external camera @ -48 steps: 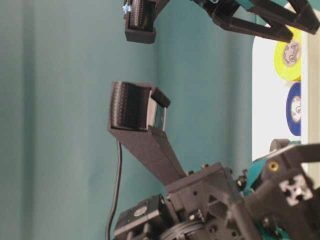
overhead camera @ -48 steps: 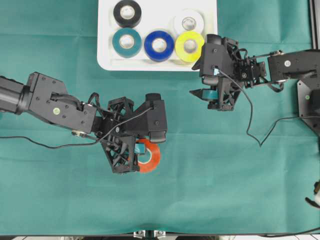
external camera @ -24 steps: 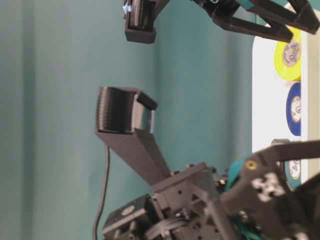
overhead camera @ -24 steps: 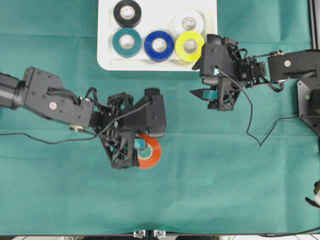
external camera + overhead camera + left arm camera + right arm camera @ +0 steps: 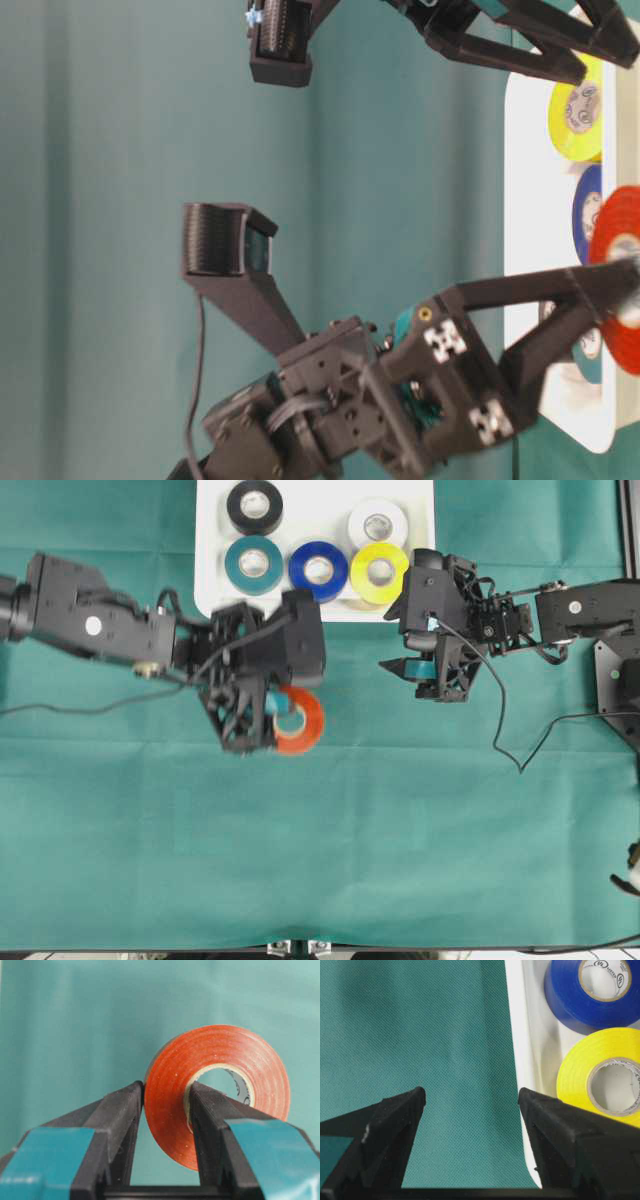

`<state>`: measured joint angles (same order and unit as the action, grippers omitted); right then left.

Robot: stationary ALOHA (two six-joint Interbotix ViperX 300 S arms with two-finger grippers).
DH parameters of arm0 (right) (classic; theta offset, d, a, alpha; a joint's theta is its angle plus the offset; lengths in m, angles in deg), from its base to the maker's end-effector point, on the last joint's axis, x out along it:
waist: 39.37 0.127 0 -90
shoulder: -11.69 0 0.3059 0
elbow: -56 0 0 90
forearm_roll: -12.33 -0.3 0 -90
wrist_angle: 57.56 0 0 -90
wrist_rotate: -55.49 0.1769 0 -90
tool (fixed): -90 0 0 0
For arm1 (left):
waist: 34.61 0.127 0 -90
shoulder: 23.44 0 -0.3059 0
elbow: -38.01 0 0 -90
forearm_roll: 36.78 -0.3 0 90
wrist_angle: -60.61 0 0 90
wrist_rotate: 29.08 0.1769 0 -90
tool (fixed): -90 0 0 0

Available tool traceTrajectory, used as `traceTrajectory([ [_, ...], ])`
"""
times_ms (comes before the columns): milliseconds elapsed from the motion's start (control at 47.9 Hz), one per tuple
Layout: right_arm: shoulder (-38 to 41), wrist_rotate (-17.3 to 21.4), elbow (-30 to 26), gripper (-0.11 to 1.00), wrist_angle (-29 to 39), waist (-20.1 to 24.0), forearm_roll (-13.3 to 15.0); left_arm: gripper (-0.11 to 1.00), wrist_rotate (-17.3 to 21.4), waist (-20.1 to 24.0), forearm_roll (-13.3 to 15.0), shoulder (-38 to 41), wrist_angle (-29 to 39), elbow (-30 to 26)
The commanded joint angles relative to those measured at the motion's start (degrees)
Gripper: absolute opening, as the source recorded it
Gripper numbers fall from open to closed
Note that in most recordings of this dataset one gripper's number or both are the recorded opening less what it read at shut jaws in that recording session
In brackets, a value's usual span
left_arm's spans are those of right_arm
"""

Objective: Put the tape alternately from left to right into the white case.
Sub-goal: 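Lift the red tape and carry it into the tray's top edge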

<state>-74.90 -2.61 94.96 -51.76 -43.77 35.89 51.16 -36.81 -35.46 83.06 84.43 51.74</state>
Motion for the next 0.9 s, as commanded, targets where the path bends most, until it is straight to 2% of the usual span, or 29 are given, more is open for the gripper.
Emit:
traceTrajectory([
  [0,-0.5,0.2,-0.4,0.84,-0.3,0.1,0.2,-0.02,2.0,3.3,-0.1,-1.8,-0.4,0.3],
  [313,-0.5,0.3,-0.4,0.84,-0.2,0.2,0.2,-0.02,10.0,12.0,-0.1,-1.7,-2.7,0.4],
  [709,-0.5,0.3,-0.4,0.84,-0.1,0.2,0.2,-0.02,13.8,20.5,-0.1,-1.0,-8.2,0.5],
  [876,-0.5,0.3,-0.4,0.84,-0.1,0.2,0.2,-0.02,18.1,23.7,-0.1,0.2,-10.5,0.4],
])
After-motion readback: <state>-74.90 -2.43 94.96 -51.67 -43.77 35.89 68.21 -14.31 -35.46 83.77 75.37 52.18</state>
